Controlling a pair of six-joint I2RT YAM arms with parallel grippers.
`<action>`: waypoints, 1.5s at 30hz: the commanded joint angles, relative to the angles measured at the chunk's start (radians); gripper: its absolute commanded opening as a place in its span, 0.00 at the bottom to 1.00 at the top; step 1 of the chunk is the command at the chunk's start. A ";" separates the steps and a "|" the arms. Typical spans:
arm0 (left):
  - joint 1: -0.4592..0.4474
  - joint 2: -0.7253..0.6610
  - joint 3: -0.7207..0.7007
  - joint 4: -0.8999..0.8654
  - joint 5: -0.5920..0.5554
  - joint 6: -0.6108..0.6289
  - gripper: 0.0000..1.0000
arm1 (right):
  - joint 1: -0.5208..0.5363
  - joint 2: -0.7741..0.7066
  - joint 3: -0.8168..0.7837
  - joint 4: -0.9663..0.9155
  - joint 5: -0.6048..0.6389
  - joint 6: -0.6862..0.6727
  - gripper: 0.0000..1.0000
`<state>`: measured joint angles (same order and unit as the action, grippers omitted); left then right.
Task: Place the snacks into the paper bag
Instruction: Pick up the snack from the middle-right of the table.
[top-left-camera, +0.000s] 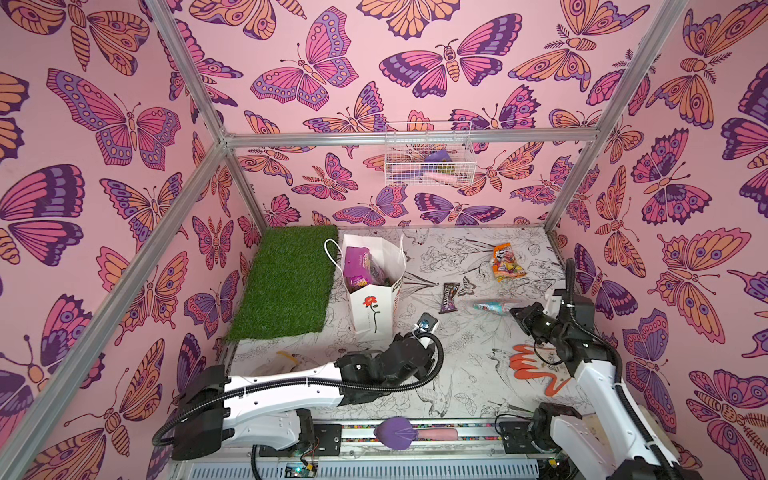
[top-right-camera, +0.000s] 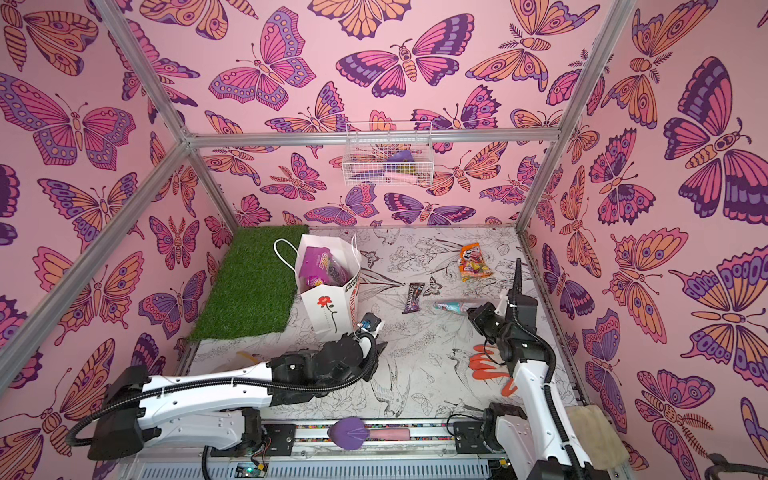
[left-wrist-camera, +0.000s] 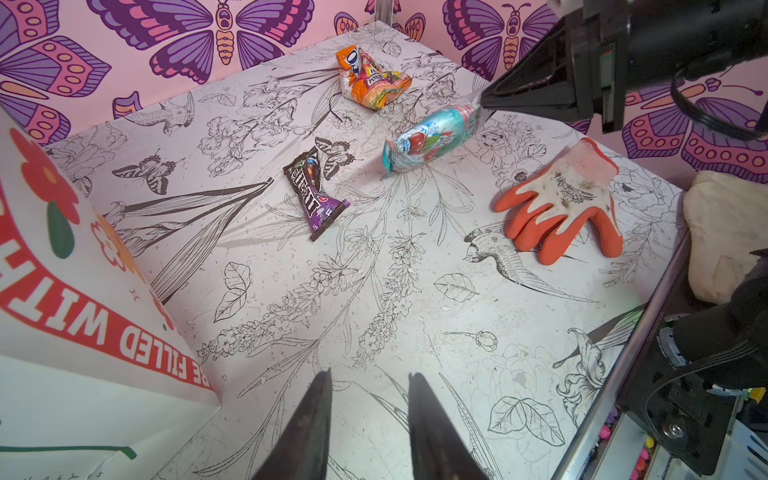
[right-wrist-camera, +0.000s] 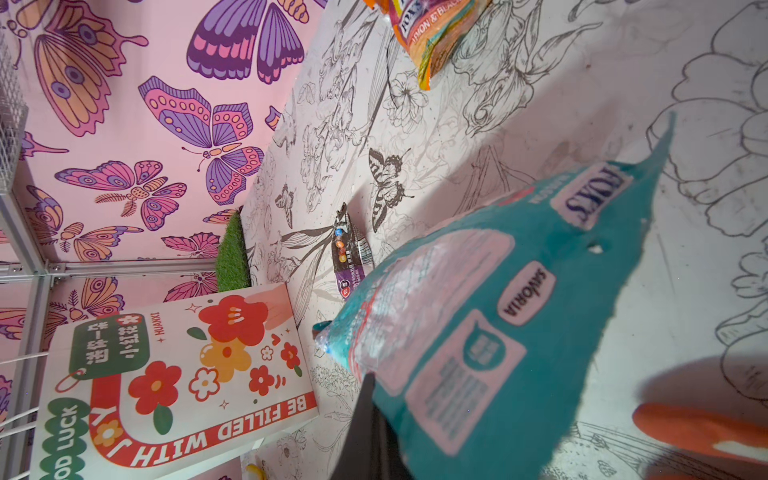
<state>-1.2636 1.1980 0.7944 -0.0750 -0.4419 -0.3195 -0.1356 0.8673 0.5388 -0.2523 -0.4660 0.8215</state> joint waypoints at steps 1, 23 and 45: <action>-0.003 0.008 0.016 0.014 -0.017 0.005 0.34 | 0.011 -0.011 0.034 -0.013 -0.013 -0.024 0.00; -0.002 0.020 -0.002 0.023 -0.018 -0.008 0.34 | 0.069 -0.074 0.144 -0.082 -0.021 -0.042 0.00; -0.002 0.041 -0.089 0.078 -0.006 -0.074 0.34 | 0.161 -0.062 0.314 -0.142 0.008 -0.073 0.00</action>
<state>-1.2636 1.2366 0.7288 -0.0223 -0.4416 -0.3721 0.0097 0.8089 0.8021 -0.3969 -0.4713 0.7761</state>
